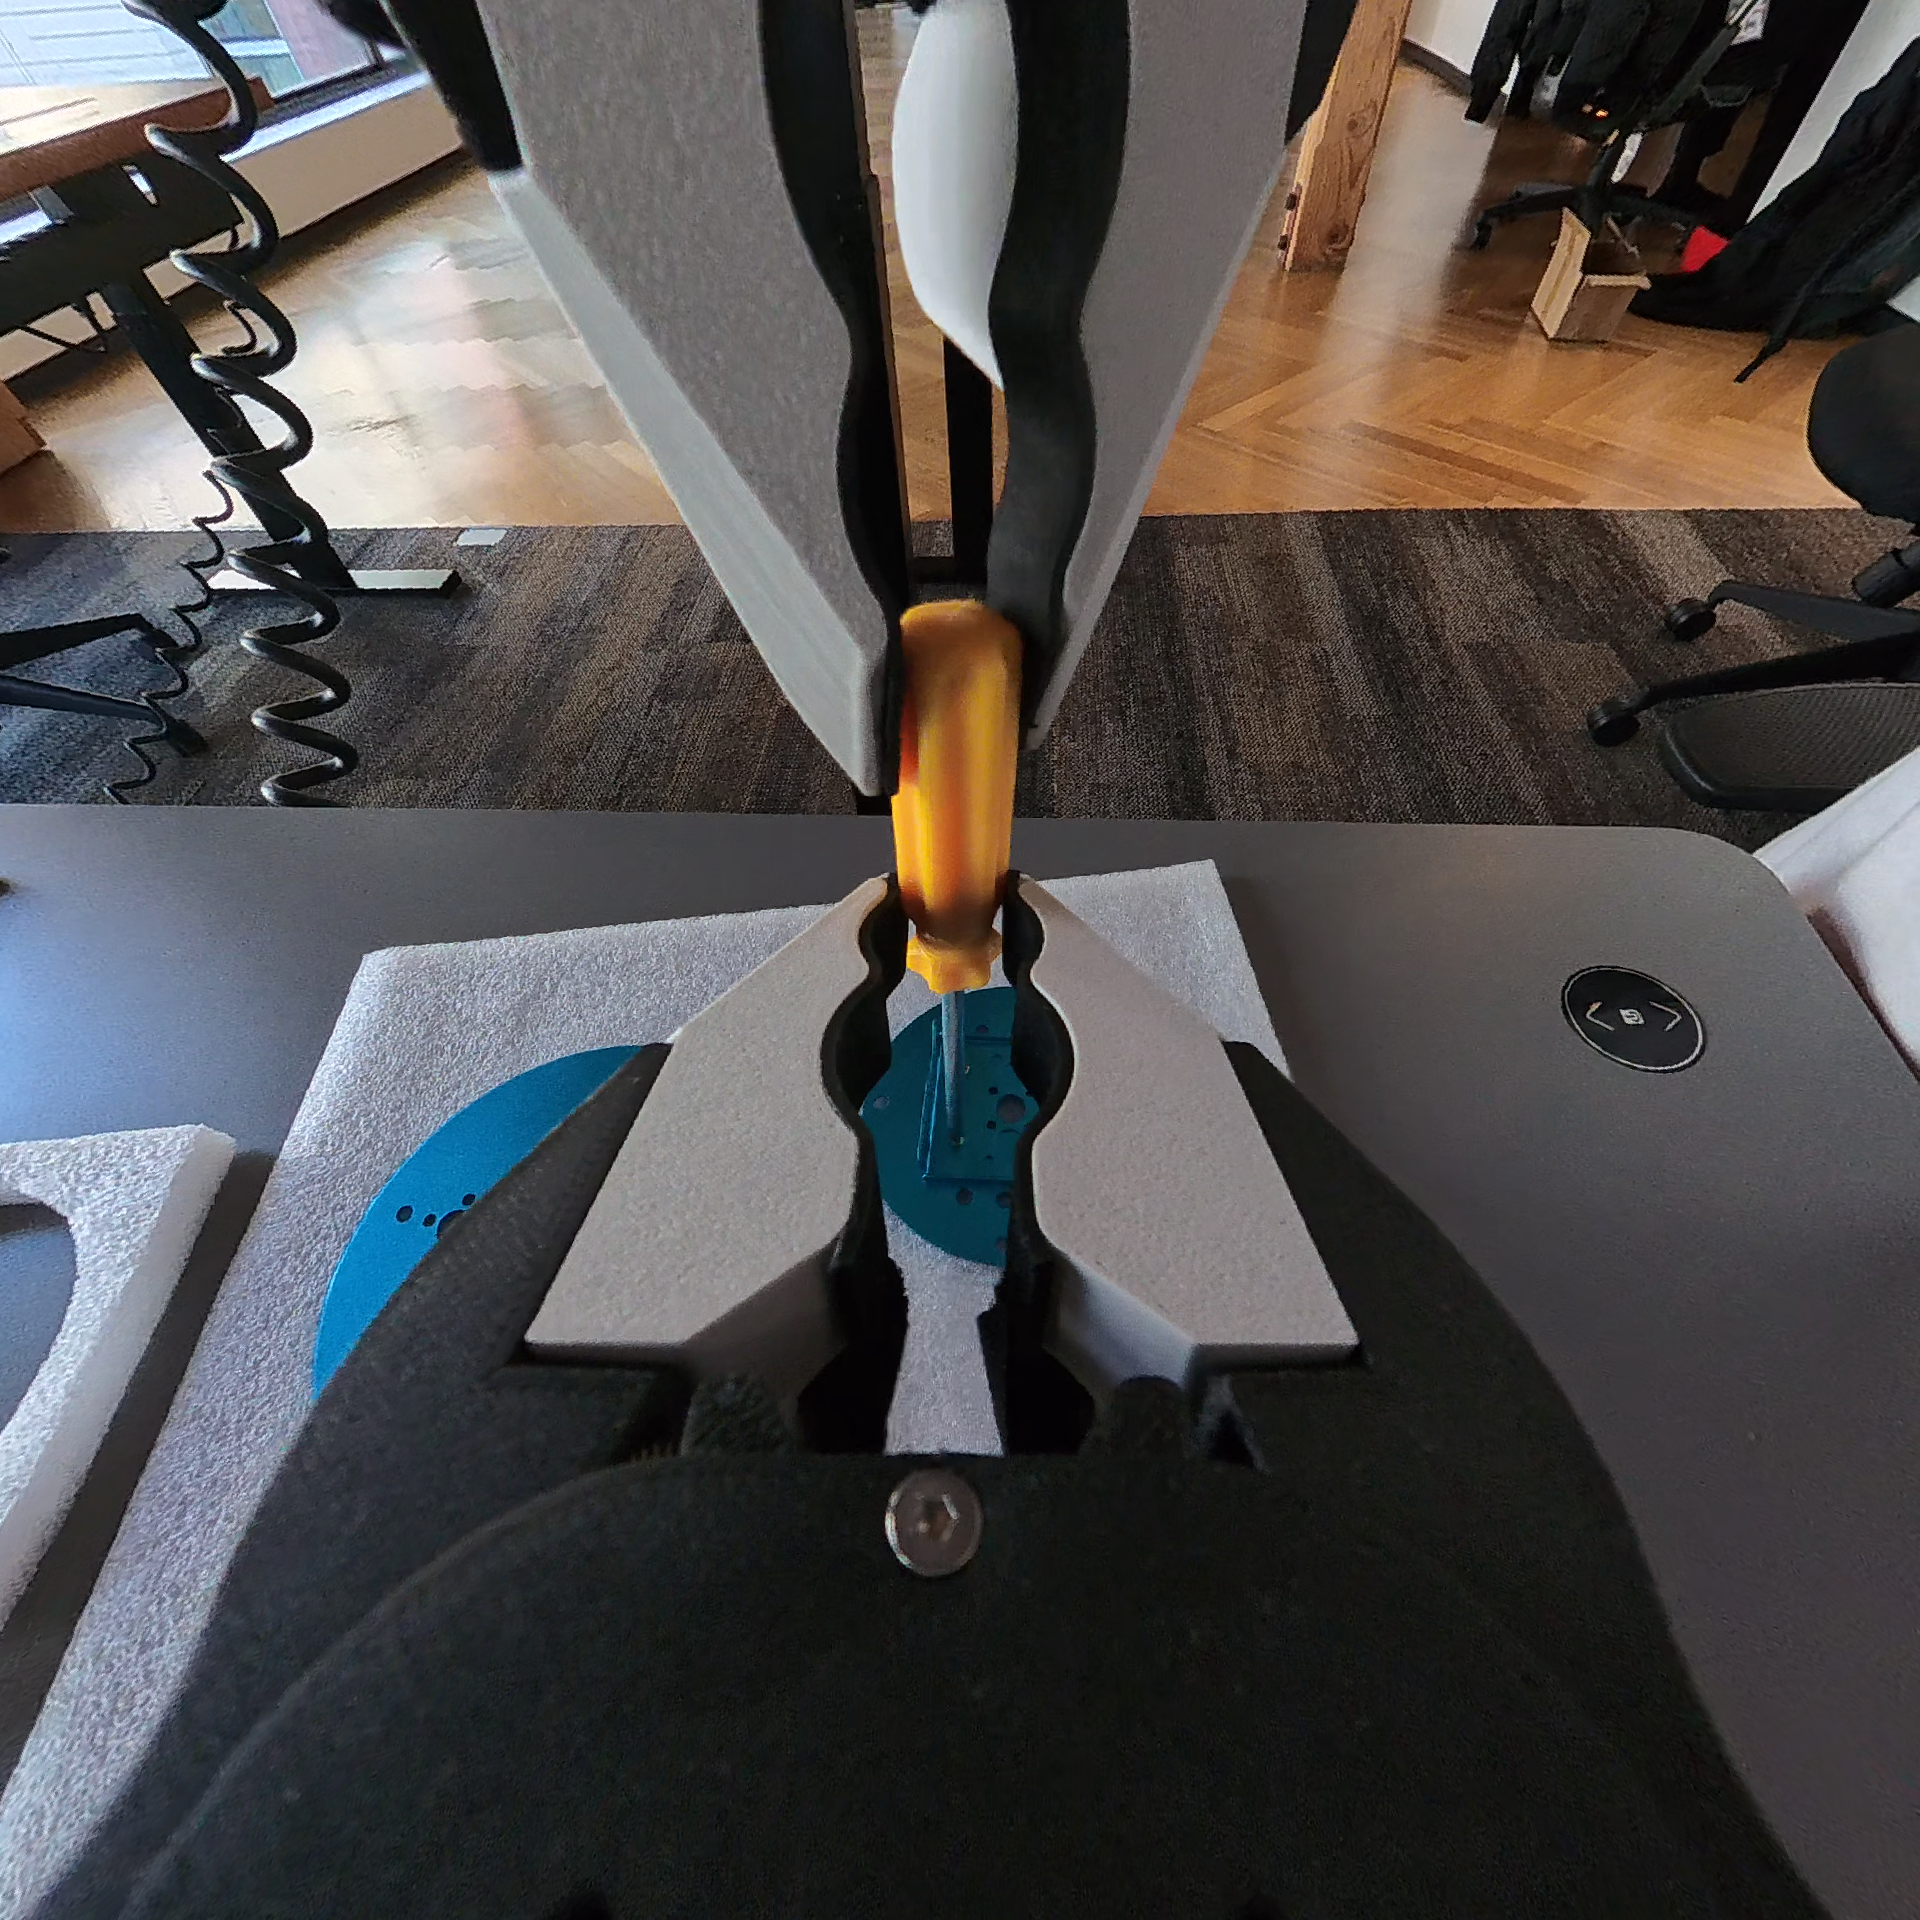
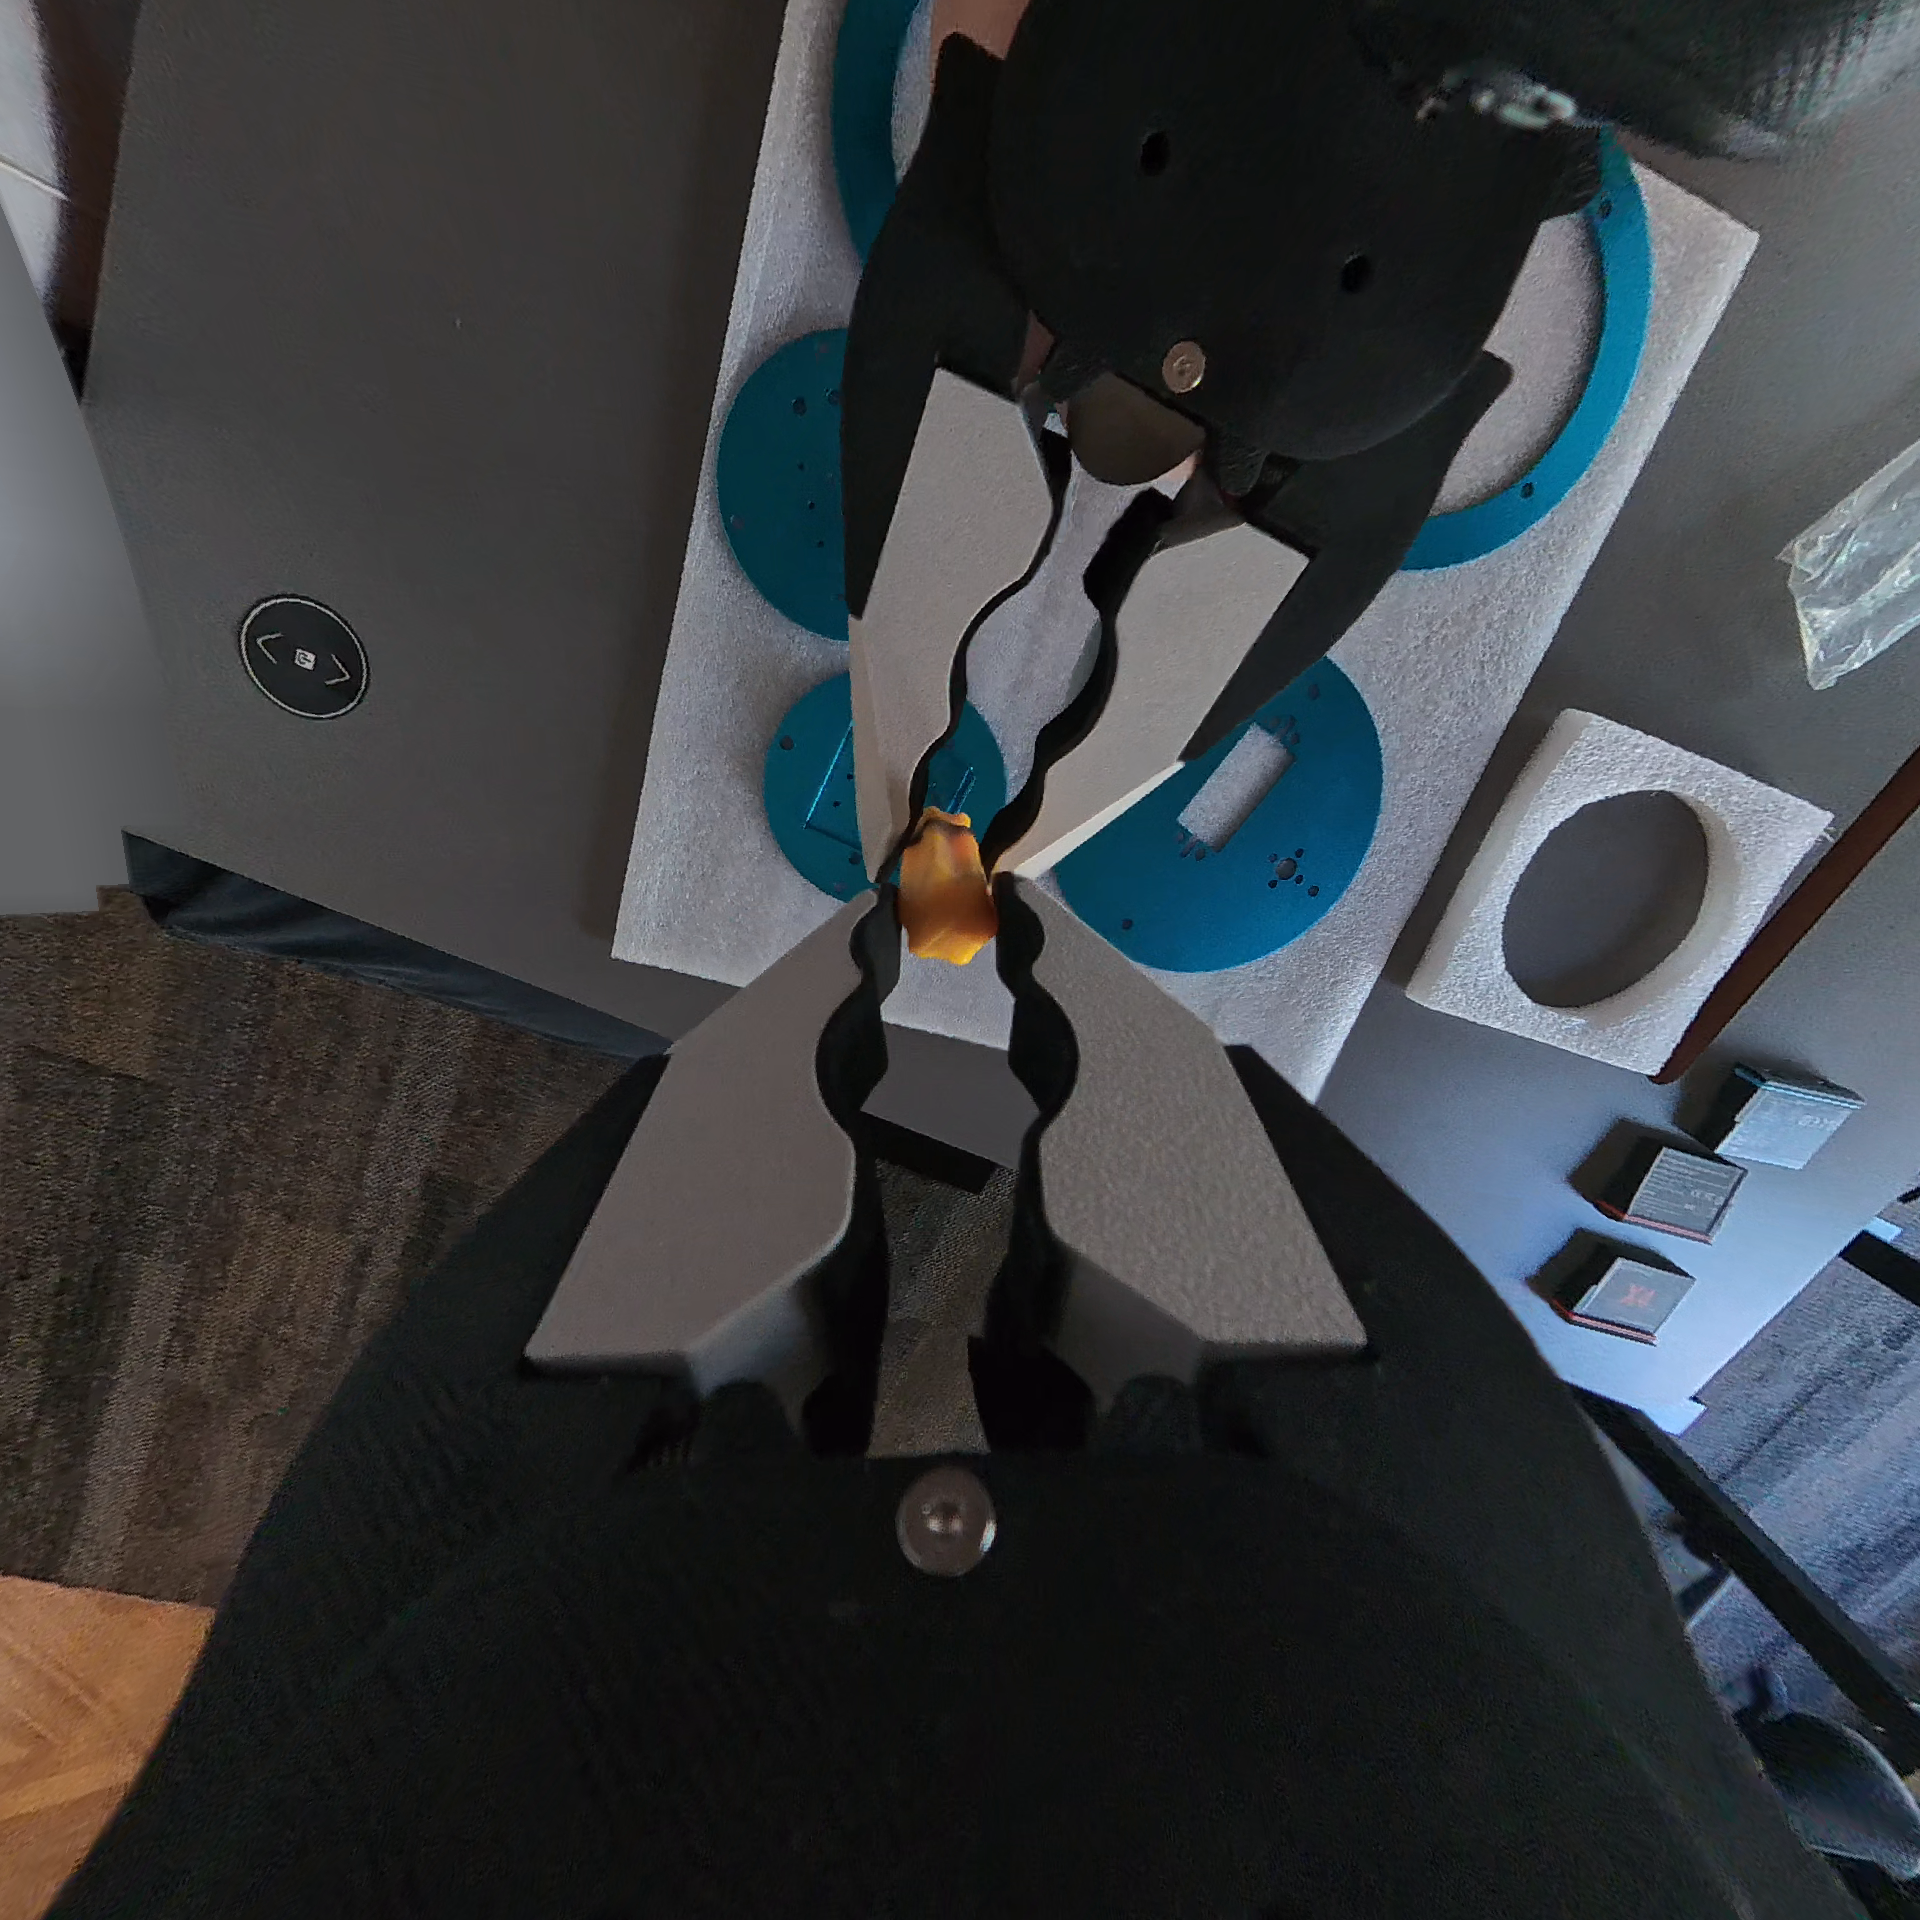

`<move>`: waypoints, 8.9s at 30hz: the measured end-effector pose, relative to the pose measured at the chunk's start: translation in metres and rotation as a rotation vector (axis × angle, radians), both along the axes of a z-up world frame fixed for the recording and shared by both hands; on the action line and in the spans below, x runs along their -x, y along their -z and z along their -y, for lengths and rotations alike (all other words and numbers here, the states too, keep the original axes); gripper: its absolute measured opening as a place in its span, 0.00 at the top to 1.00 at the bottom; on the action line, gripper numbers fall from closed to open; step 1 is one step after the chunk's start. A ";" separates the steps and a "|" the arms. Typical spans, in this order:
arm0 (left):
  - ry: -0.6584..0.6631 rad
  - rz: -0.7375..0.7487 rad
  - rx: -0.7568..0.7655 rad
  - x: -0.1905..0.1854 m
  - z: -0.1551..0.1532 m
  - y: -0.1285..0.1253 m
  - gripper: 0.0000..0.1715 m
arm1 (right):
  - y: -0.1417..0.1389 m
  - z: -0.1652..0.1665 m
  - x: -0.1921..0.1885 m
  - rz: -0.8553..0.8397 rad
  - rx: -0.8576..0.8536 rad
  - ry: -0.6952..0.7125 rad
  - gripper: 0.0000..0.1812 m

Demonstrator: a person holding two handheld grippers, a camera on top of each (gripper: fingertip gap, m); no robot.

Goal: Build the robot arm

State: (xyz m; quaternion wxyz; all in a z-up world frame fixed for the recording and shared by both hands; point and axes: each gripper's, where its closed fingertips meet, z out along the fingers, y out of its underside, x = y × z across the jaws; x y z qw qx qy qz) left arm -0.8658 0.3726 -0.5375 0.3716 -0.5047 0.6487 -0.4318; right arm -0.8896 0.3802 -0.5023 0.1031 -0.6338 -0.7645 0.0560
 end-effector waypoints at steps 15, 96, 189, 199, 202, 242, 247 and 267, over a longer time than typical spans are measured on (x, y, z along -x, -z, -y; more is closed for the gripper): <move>0.021 -0.395 -0.070 0.015 0.005 0.081 0.72 | 0.001 0.001 -0.003 0.022 0.028 0.022 0.91; -0.028 -0.023 -0.029 0.000 -0.002 0.004 0.91 | -0.007 -0.004 0.001 -0.216 0.012 0.669 0.91; -0.024 -0.058 -0.076 -0.006 0.003 0.008 0.93 | 0.017 0.004 0.004 0.066 -0.012 0.339 0.90; -0.049 -0.067 -0.062 -0.008 0.000 0.008 0.95 | 0.017 -0.001 0.005 -0.052 0.018 0.849 0.90; -0.035 -0.058 -0.066 -0.009 0.003 0.008 0.95 | 0.017 0.006 0.010 0.001 0.002 0.524 0.84; -0.050 -0.075 -0.077 -0.008 0.000 0.011 0.95 | 0.017 -0.001 0.013 0.029 -0.007 0.487 0.90; -0.107 -0.077 -0.006 -0.010 -0.010 0.011 0.94 | 0.018 -0.013 0.010 -0.213 0.032 0.952 0.90; -0.067 -0.075 -0.044 -0.012 -0.003 0.011 0.94 | 0.016 -0.005 0.005 -0.155 -0.018 0.831 0.90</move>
